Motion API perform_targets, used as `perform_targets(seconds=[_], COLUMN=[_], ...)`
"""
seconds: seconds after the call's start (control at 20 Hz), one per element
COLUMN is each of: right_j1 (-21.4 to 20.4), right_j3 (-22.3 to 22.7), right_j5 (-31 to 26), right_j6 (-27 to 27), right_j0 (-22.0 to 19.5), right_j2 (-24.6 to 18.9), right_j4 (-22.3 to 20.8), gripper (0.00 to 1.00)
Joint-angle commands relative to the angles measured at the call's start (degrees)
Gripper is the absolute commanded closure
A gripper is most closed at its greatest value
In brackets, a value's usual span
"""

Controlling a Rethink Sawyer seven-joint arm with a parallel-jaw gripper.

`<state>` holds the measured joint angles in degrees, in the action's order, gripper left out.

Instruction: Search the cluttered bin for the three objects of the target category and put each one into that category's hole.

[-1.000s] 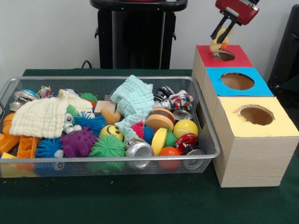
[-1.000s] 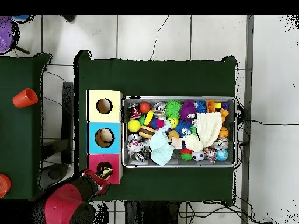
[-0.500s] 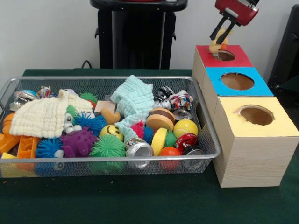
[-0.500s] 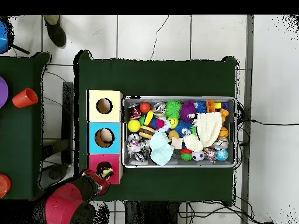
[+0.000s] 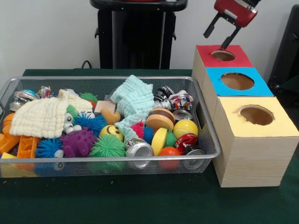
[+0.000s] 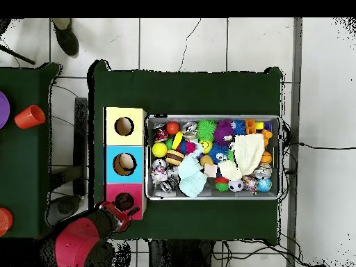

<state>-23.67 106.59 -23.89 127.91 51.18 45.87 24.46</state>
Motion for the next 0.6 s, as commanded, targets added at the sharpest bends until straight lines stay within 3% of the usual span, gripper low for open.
perform_targets(seconds=[0.05,0.4,0.6], right_j1=[2.6,1.1,-4.8], right_j3=[0.8,2.7,8.7], right_j5=[2.4,5.0,16.7], right_j6=[16.6,15.1,6.4], right_j0=[-1.2,-2.7,-12.6], right_j2=[-4.5,-5.9,-10.2], right_j4=[3.4,3.5,-2.9], gripper=[0.0,0.0,0.0])
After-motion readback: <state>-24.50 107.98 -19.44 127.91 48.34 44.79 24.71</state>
